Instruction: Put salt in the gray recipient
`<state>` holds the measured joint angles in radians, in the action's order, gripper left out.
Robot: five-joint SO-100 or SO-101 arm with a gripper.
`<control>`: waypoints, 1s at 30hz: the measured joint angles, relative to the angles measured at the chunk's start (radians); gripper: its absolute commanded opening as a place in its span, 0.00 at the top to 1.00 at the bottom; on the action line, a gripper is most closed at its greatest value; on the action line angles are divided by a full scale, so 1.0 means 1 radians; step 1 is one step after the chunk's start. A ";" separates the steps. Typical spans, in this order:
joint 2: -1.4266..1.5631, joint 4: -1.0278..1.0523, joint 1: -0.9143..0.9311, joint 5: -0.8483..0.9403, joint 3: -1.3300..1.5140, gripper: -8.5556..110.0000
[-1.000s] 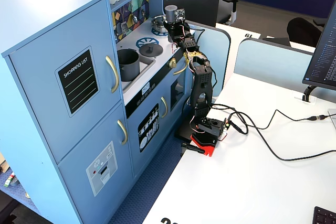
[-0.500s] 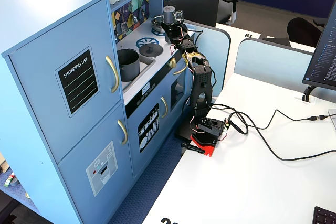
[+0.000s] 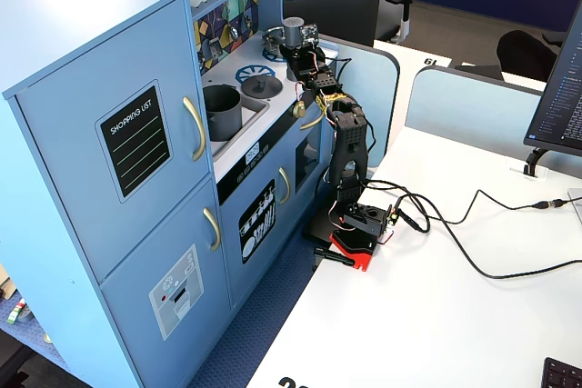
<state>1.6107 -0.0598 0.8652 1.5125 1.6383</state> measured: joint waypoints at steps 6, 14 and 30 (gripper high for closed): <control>0.006 0.000 0.018 -0.052 0.026 0.59; 0.009 0.002 0.038 -0.081 0.052 0.53; 0.735 0.678 0.017 -0.098 0.359 0.84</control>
<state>2.3455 0.6182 0.8820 1.4143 1.9972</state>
